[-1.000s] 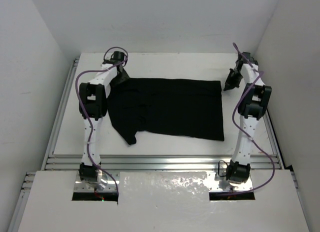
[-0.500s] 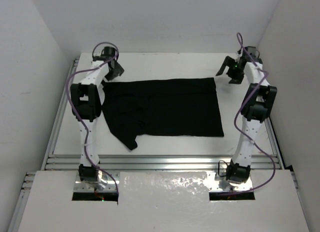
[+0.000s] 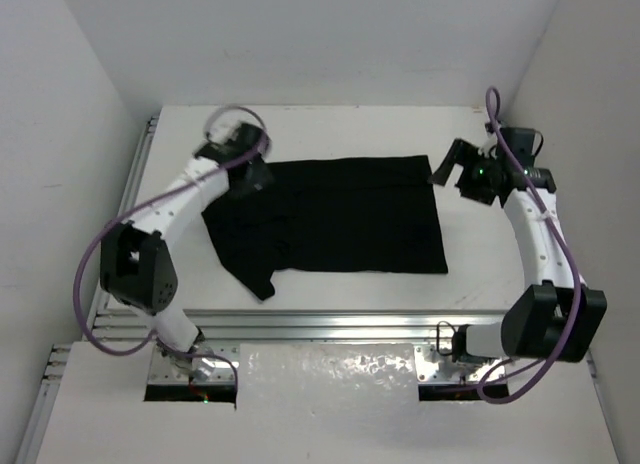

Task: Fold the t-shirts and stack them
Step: Fold the tshirt

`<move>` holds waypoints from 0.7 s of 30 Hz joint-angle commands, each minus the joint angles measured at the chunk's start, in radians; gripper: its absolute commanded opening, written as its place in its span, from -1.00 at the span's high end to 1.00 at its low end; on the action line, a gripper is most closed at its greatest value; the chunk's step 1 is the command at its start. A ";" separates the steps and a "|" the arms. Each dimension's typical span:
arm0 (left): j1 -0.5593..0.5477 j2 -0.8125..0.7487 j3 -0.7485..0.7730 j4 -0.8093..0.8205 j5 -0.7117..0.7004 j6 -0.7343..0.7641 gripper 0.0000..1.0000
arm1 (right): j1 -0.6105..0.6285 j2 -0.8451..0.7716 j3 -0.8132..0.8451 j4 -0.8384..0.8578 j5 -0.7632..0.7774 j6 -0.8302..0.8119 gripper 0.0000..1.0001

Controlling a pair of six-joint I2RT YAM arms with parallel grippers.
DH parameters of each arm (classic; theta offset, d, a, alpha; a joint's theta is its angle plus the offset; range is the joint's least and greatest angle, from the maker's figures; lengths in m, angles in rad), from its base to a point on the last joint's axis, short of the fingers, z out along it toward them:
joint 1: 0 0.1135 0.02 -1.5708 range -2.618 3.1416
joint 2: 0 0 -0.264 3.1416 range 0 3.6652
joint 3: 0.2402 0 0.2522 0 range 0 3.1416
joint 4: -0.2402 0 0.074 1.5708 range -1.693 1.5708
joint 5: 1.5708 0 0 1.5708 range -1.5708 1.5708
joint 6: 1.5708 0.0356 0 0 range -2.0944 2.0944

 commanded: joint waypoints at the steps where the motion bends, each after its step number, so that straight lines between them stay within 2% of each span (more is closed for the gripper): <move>1: -0.242 -0.145 -0.209 -0.131 0.028 -0.160 -0.98 | -0.006 -0.055 -0.158 -0.058 -0.034 0.013 -0.98; 4: -0.379 -0.317 -0.448 -0.143 0.085 -0.324 -0.92 | -0.003 -0.170 -0.267 -0.006 -0.100 0.072 -0.98; 6: -0.436 -0.346 -0.515 -0.140 0.122 -0.397 -0.84 | 0.002 -0.194 -0.319 0.062 -0.111 0.097 -0.98; 10: -0.569 -0.278 -0.648 -0.050 0.193 -0.459 -0.75 | 0.017 -0.147 -0.333 0.055 -0.132 0.095 -0.98; 12: -0.628 -0.231 -0.673 -0.036 0.168 -0.496 -0.72 | 0.017 -0.135 -0.349 0.072 -0.172 0.095 -0.98; 17: -0.640 -0.150 -0.704 0.016 0.061 -0.559 -0.68 | 0.031 -0.181 -0.411 0.143 -0.247 0.120 -0.98; 21: -0.639 -0.116 -0.708 0.002 0.038 -0.608 -0.60 | 0.073 -0.188 -0.399 0.127 -0.264 0.120 -0.98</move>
